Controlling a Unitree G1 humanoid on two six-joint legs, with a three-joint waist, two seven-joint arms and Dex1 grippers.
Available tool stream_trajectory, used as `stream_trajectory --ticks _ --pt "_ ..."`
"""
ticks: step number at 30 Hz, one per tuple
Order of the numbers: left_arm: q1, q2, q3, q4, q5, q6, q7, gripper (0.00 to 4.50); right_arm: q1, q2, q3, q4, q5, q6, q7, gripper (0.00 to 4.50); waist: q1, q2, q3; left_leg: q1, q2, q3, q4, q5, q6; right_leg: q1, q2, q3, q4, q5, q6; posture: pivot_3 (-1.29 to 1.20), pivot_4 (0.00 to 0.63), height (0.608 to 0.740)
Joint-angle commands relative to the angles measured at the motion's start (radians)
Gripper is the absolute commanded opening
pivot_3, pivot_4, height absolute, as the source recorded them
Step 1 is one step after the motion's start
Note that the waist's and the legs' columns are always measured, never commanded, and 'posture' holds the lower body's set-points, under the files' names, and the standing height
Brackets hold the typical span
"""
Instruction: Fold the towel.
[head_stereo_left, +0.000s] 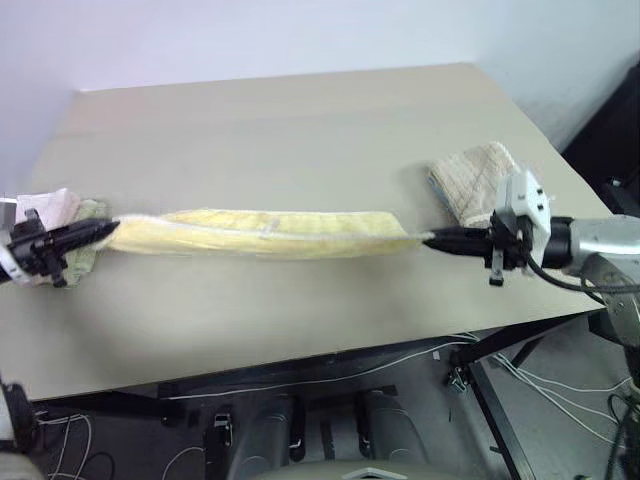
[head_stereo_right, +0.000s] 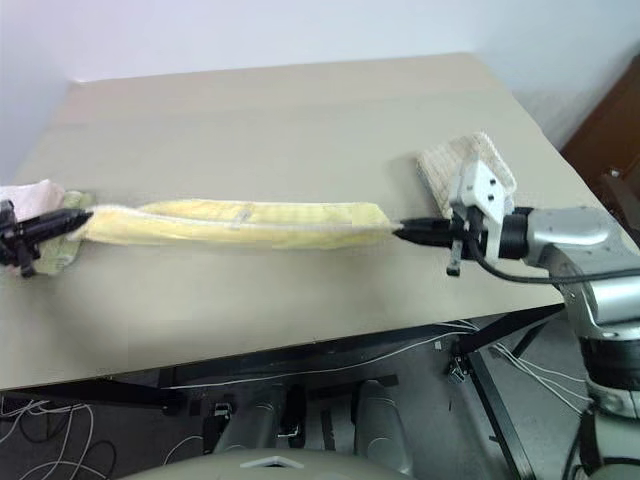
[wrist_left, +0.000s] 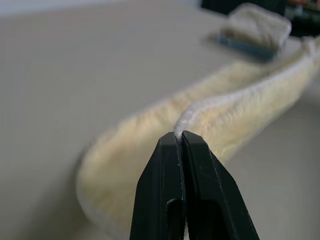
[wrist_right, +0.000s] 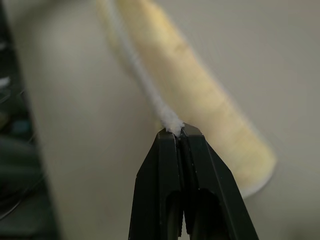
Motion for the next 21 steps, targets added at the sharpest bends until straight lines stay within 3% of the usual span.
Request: stream_trajectory --ticks 1,5,10,16,21 --pt "0.146 0.039 0.057 -0.184 -0.048 0.089 -0.012 0.02 0.022 -0.043 -0.079 -0.050 0.064 0.020 0.035 0.00 -0.003 0.000 0.000 -0.001 0.000 0.000 0.000 0.000 0.000 -0.001 0.000 0.000 0.000 0.000 0.000 0.00 0.150 0.740" --pt "0.377 0.044 0.136 -0.372 -0.096 0.208 -0.001 0.02 0.128 -0.114 -0.117 -0.075 0.077 0.035 0.097 0.00 -0.001 0.000 0.000 -0.001 0.000 0.000 -0.005 0.000 0.000 -0.002 0.000 0.000 -0.004 0.000 -0.001 0.00 0.150 0.740" --pt "0.557 0.034 0.237 -0.499 -0.140 0.288 0.022 0.02 0.245 -0.164 -0.169 -0.056 0.081 0.032 0.157 0.00 0.007 0.000 0.000 0.000 0.000 0.001 -0.014 0.000 0.000 -0.001 0.000 0.000 -0.014 0.000 -0.001 0.00 0.150 0.740" --pt "0.664 0.044 0.253 -0.512 -0.123 0.293 0.022 0.02 0.394 -0.213 -0.219 -0.099 0.058 -0.008 0.245 0.00 0.021 0.001 0.000 0.000 0.000 0.002 -0.017 0.000 0.000 -0.002 0.000 0.000 -0.016 0.000 -0.001 0.00 0.150 0.740" --pt "0.646 0.039 0.245 -0.500 -0.144 0.302 0.036 0.02 0.378 -0.212 -0.208 -0.084 0.068 -0.022 0.248 0.00 0.026 0.001 0.000 0.000 0.001 0.002 -0.016 0.000 0.000 -0.001 0.000 0.000 -0.015 0.000 -0.001 0.00 0.150 0.740"
